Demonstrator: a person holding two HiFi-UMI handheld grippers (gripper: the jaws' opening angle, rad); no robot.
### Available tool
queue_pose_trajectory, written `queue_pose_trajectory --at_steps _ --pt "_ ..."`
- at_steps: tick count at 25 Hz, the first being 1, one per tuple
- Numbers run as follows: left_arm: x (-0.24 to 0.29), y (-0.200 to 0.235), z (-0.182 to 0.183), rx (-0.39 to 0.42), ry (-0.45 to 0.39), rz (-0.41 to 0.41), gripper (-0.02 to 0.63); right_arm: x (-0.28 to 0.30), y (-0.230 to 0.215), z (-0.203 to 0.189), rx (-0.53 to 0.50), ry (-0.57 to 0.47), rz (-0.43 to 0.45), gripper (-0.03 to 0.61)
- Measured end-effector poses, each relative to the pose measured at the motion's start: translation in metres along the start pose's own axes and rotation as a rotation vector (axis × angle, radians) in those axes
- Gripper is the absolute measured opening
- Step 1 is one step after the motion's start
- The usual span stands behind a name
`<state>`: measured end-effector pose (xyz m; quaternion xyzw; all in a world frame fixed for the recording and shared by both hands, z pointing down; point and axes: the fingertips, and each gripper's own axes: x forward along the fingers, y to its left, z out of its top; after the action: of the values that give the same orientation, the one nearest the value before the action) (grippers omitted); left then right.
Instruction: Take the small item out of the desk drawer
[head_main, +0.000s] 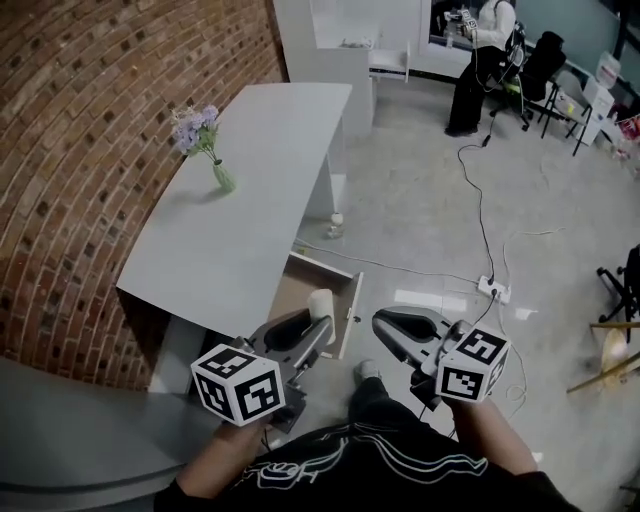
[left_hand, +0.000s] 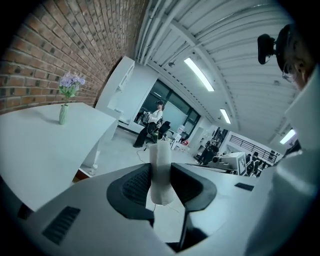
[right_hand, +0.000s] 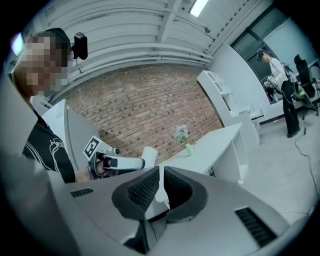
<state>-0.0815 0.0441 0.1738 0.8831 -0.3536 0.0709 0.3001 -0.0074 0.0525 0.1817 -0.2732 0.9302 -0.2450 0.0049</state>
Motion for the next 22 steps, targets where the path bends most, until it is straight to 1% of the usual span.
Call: queue_pose_trajectory --at_steps 4,9,14,22 --pt "-0.014 -0.028 0.002 0.014 -0.024 -0.051 0.14 -0.016 0.019 0.007 -0.022 -0.042 -0.004 0.057" --pt "-0.021 -0.05 0.0 0.043 -0.03 -0.093 0.14 -0.029 0.035 0.008 -0.039 -0.072 -0.017 0.057" --pt "-0.025 -0.062 -0.004 0.062 -0.031 -0.129 0.14 -0.035 0.048 0.004 -0.047 -0.081 -0.015 0.055" --pt "-0.014 -0.067 -0.022 0.06 0.005 -0.167 0.14 -0.047 0.042 -0.007 -0.016 -0.087 -0.046 0.055"
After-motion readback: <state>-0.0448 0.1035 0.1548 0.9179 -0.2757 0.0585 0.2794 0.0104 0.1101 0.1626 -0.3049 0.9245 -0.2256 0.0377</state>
